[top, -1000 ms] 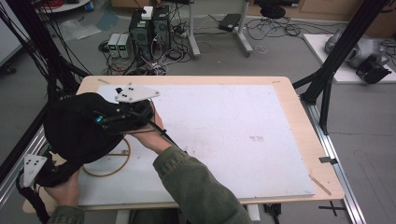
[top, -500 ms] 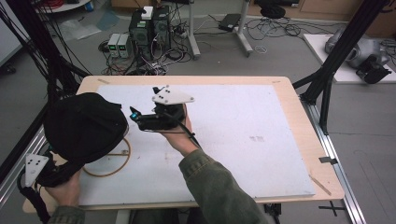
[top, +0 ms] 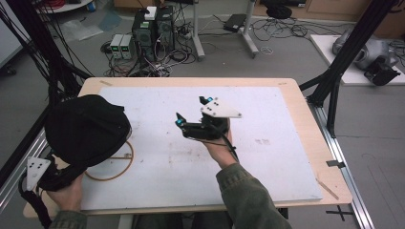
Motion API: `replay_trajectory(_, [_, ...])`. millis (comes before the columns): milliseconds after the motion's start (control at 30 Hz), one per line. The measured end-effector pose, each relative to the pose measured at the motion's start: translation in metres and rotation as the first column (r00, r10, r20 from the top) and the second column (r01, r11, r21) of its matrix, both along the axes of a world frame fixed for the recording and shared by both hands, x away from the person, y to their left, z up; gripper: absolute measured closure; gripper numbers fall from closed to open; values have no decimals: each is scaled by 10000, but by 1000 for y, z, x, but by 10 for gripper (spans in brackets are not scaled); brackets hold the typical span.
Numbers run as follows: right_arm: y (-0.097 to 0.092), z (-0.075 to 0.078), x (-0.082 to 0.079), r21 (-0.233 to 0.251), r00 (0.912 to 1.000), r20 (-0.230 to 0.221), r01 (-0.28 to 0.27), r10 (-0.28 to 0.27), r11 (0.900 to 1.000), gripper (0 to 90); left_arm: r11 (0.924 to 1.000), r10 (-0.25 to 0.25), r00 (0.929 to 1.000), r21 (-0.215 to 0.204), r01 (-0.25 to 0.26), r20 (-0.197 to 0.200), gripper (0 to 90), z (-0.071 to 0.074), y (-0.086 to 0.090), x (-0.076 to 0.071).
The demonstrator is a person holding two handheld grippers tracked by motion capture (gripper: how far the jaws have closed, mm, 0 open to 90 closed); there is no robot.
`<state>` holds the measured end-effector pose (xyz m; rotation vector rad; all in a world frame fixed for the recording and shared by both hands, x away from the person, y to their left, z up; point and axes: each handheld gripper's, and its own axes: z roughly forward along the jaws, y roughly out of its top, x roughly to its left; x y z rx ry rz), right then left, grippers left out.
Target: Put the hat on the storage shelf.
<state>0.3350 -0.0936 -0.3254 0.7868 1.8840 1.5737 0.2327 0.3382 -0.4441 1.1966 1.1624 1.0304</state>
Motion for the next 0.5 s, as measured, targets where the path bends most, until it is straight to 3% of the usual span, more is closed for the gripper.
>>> replay_trajectory(33, [-16,-5,-1,123,9992,10,399,-399,9991,110,10000,10,10000,3,-10,6,179,0,0,0])
replay_trajectory(200, [-43,-15,-2,350,9940,-85,1089,-1086,9934,109,10000,64,10000,15,-64,39,179,1,1,-2])
replay_trajectory(233, [-59,-21,-3,384,9887,-160,1496,-1491,9880,109,10000,64,10000,11,-64,37,179,1,1,-2])
replay_trajectory(333, [-73,-26,-5,409,9824,-184,1864,-1858,9816,109,10000,53,10000,21,-53,47,179,1,0,-1])
replay_trajectory(367, [-85,-29,-8,586,9753,-225,2206,-2197,9736,109,10000,35,10000,79,-35,25,179,1,0,-1])
replay_trajectory(433, [-92,-30,-9,604,9700,-192,2430,-2422,9682,110,10000,-11,10000,93,11,37,179,1,-2,-1])
replay_trajectory(500, [-113,-38,-15,709,9475,-47,3191,-3196,9451,109,9999,-60,10000,150,60,7,179,1,-4,-1])
